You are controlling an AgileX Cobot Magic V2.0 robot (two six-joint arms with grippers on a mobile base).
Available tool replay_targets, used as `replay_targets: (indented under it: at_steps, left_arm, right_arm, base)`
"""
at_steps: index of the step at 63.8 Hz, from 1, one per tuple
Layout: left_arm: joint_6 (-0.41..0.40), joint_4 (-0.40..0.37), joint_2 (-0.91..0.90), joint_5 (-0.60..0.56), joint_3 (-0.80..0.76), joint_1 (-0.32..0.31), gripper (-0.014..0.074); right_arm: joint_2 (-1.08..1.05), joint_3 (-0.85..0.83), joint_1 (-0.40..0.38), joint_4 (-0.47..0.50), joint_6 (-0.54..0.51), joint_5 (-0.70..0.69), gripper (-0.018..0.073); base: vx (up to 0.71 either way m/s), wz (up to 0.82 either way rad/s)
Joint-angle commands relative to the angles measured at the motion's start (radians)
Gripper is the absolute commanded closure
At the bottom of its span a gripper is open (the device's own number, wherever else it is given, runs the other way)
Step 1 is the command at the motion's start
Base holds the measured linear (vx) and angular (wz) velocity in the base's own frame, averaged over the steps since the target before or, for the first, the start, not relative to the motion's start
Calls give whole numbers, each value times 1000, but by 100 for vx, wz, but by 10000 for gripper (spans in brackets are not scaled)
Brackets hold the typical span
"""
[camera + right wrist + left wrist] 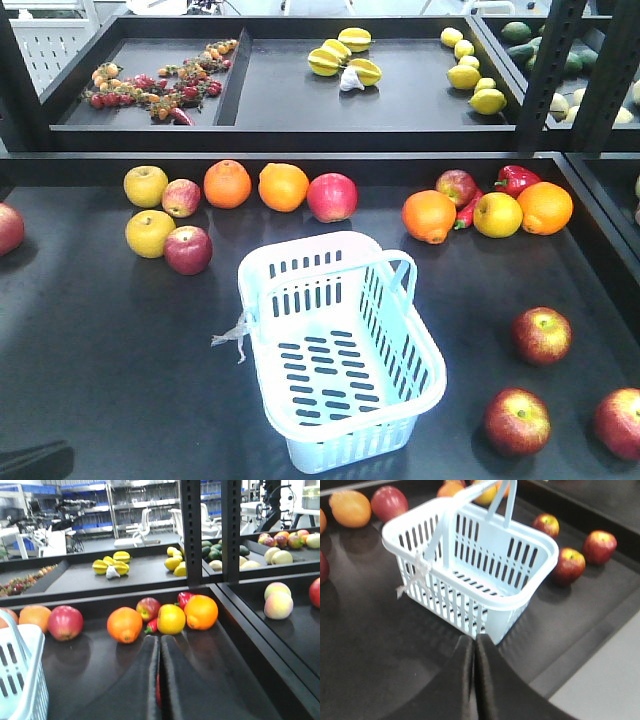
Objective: Pick three apples into basket with both arms
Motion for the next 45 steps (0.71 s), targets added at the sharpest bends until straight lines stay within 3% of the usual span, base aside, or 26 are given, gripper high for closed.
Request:
replay_targets:
  at_steps: [1, 16, 23, 36, 45]
  left_arm:
    - [-8, -33, 4, -75, -21, -1, 604]
    - [-8, -33, 4, -62, -8, -1, 604]
    - [-8, -33, 4, -63, -8, -1, 604]
    - [-8, -33, 4, -64, -8, -1, 604]
    - [-8, -33, 4, -64, -8, -1, 604]
  right_arm:
    - [-11, 14, -6, 43, 53, -154, 564]
    - [-11, 9, -6, 233, 284, -389, 564]
    - [-11, -55, -6, 240, 327, -344, 564]
    - [111, -408, -5, 99, 257, 148, 564]
    - [288, -650, -5, 167, -8, 487, 564]
  base:
    - [0, 0]
    - [0, 0]
    - [0, 0]
    - [0, 0]
    - [0, 0]
